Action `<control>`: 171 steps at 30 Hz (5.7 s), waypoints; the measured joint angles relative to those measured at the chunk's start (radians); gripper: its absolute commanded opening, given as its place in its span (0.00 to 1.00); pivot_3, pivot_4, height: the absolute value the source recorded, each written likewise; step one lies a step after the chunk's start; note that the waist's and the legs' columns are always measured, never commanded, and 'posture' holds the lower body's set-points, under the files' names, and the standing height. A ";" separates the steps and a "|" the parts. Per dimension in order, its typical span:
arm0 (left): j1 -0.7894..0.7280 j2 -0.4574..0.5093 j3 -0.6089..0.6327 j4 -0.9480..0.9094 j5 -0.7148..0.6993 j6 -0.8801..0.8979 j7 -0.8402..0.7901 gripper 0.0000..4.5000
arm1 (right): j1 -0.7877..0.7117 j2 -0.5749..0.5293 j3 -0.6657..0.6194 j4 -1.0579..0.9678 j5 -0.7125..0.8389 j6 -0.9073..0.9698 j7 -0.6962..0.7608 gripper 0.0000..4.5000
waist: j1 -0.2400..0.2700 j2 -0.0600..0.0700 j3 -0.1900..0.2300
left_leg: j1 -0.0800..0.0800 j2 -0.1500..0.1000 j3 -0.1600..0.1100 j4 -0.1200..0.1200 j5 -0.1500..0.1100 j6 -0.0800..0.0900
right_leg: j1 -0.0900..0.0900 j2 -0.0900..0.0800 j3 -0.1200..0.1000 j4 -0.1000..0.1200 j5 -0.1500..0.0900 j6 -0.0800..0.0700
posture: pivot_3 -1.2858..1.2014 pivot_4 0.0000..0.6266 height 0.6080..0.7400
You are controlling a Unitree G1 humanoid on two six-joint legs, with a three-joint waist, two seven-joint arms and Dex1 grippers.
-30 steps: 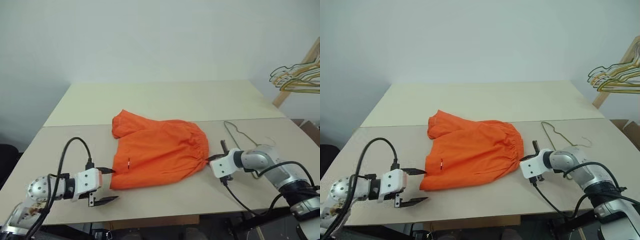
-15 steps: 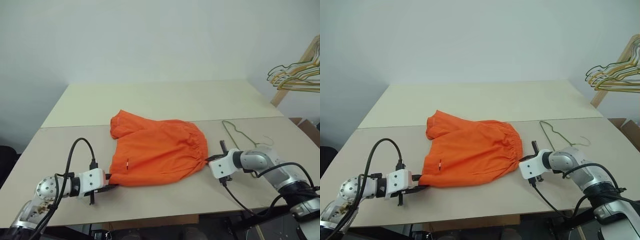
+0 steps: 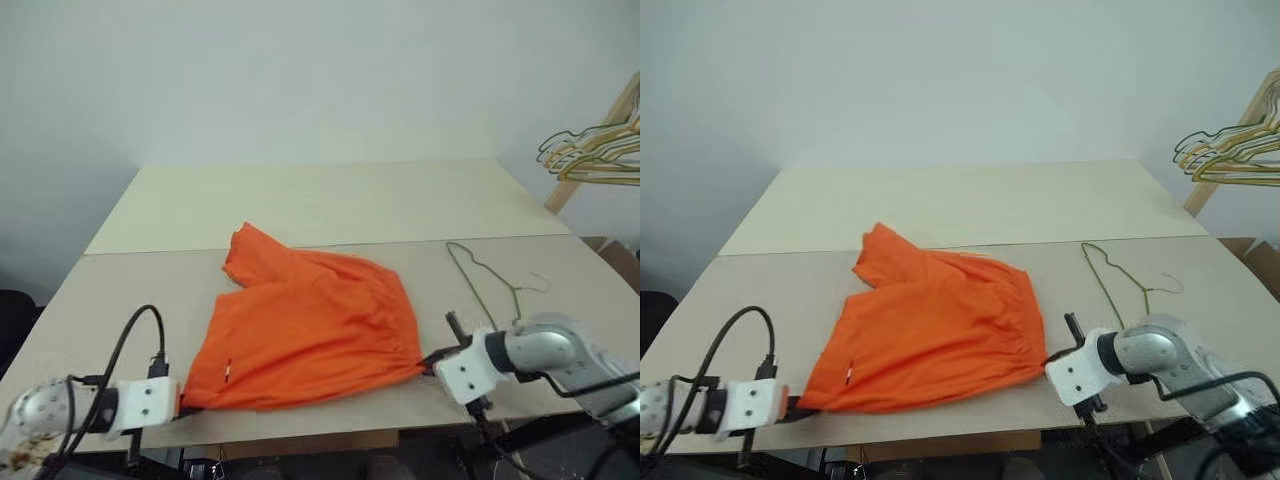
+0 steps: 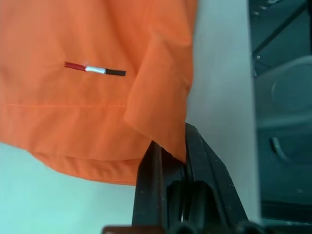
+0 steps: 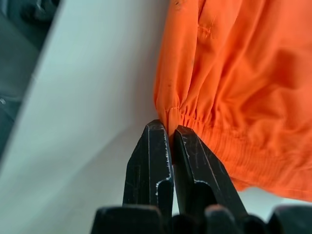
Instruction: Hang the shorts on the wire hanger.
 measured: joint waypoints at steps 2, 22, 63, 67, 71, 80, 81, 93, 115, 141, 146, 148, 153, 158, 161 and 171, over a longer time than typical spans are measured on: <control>-0.066 -0.020 -0.011 -0.003 0.001 0.026 0.021 0.01 | -0.048 0.021 -0.004 -0.001 0.021 0.073 0.007 0.00 | 0.005 0.000 0.000 | 0.003 -0.001 0.000 0.000 0.000 0.000 | 0.002 0.000 0.000 0.000 -0.001 -0.002 | 0.54 0.00 1.00; -1.286 -0.361 0.017 0.386 0.241 0.145 0.854 0.01 | -0.914 0.543 -0.111 0.706 -0.317 0.158 -1.058 0.00 | -0.080 -0.002 0.000 | -0.005 -0.007 0.002 -0.028 0.013 -0.019 | -0.021 -0.007 -0.036 0.009 0.005 -0.001 | 0.53 0.00 1.00; 0.216 -0.058 0.119 -0.293 0.085 0.107 0.024 0.50 | -0.257 0.021 0.249 0.284 -0.158 -0.386 -0.002 0.59 | 0.015 -0.004 0.008 | 0.013 0.008 0.019 -0.015 0.005 -0.011 | -0.005 0.001 -0.017 0.001 0.000 -0.013 | 0.55 0.00 1.00; 0.275 -0.024 0.223 -0.315 0.049 0.169 -0.058 0.77 | -0.234 -0.040 0.206 0.282 -0.115 -0.372 0.033 0.88 | 0.015 -0.005 0.009 | 0.012 0.008 0.020 -0.015 0.005 -0.013 | -0.007 0.001 -0.016 0.001 0.000 -0.013 | 0.55 0.00 1.00; 0.297 -0.023 0.398 -0.297 0.033 0.190 -0.125 1.00 | -0.192 -0.082 0.070 0.277 0.019 -0.225 0.031 1.00 | 0.015 -0.006 0.009 | 0.013 0.009 0.020 -0.015 0.004 -0.012 | -0.006 0.002 -0.016 0.001 0.000 -0.013 | 0.55 0.00 1.00; -0.010 -0.106 0.418 -0.314 -0.335 0.371 -0.054 1.00 | -0.215 0.103 -0.135 0.340 0.153 0.444 -0.187 1.00 | 0.015 -0.008 0.008 | 0.011 0.008 0.021 -0.015 0.006 -0.016 | -0.005 0.002 -0.014 0.002 0.001 -0.013 | 0.54 0.00 1.00; -0.040 -0.122 0.388 -0.325 -0.356 0.391 -0.030 1.00 | -0.235 0.133 -0.146 0.376 0.169 0.532 -0.211 1.00 | 0.014 -0.008 0.008 | 0.010 0.007 0.021 -0.015 0.006 -0.016 | -0.005 0.002 -0.013 0.002 0.001 -0.013 | 0.54 0.00 1.00; -0.214 -0.239 0.130 -0.398 -0.420 0.471 0.144 1.00 | -0.417 0.284 -0.211 0.750 0.205 0.963 -0.356 1.00 | 0.007 -0.007 0.008 | 0.010 0.006 0.022 -0.016 0.006 -0.017 | -0.003 0.004 -0.011 0.002 0.001 -0.013 | 0.54 0.00 1.00; -0.221 -0.275 0.023 -0.416 -0.382 0.448 0.198 1.00 | -0.575 0.336 -0.129 1.083 0.077 0.955 -0.312 0.49 | -0.009 -0.006 0.002 | 0.012 0.006 0.022 -0.016 0.007 -0.018 | -0.001 0.004 -0.011 0.001 0.001 -0.012 | 0.55 0.00 1.00; -0.681 -0.714 -0.048 -0.259 -0.688 0.824 0.763 1.00 | -0.316 0.549 -0.284 0.099 0.197 1.045 -0.531 0.01 | -0.016 -0.002 -0.001 | 0.010 0.005 0.019 -0.016 0.007 -0.020 | -0.002 0.004 -0.011 0.002 0.002 -0.011 | 0.50 0.00 1.00; -0.801 -0.878 -0.045 -0.162 -0.744 0.860 0.942 1.00 | -0.255 0.667 -0.241 -0.097 0.207 1.004 -0.641 0.01 | -0.015 -0.002 -0.001 | 0.012 0.001 0.019 -0.014 0.007 -0.019 | -0.001 0.004 -0.011 0.000 0.002 -0.011 | 0.50 0.00 1.00; -0.836 -0.910 -0.045 -0.127 -0.756 0.864 0.990 1.00 | -0.230 0.693 -0.198 -0.119 0.200 0.967 -0.664 0.01 | -0.020 -0.002 -0.001 | 0.011 0.000 0.019 -0.014 0.007 -0.019 | -0.001 0.003 -0.010 0.000 0.002 -0.010 | 0.50 0.00 1.00; -0.859 -0.930 -0.050 -0.093 -0.770 0.887 1.026 1.00 | -0.195 0.698 -0.131 -0.146 0.160 0.845 -0.676 0.01 | -0.041 -0.002 -0.001 | 0.011 -0.001 0.018 -0.014 0.007 -0.019 | -0.001 0.003 -0.009 -0.001 0.002 -0.010 | 0.50 0.00 1.00; -0.860 -0.973 -0.032 -0.073 -0.815 0.892 1.070 1.00 | -0.191 0.703 -0.080 -0.146 0.114 0.707 -0.684 0.01 | -0.044 -0.003 -0.001 | 0.011 0.000 0.017 -0.014 0.007 -0.019 | 0.000 0.004 -0.008 -0.001 0.002 -0.010 | 0.51 0.00 1.00; -0.861 -0.979 -0.022 -0.071 -0.821 0.891 1.083 0.91 | -0.190 0.703 -0.052 -0.143 0.090 0.650 -0.683 0.00 | -0.042 -0.003 -0.001 | 0.011 -0.001 0.016 -0.014 0.007 -0.019 | 0.000 0.004 -0.008 -0.001 0.002 -0.010 | 0.51 0.00 1.00; -0.877 -1.007 -0.012 -0.049 -0.843 0.885 1.111 0.24 | -0.182 0.716 -0.005 -0.088 0.018 0.586 -0.705 0.00 | -0.039 -0.003 -0.001 | 0.011 -0.001 0.016 -0.014 0.008 -0.018 | 0.000 0.003 -0.009 -0.001 0.002 -0.010 | 0.51 0.00 1.00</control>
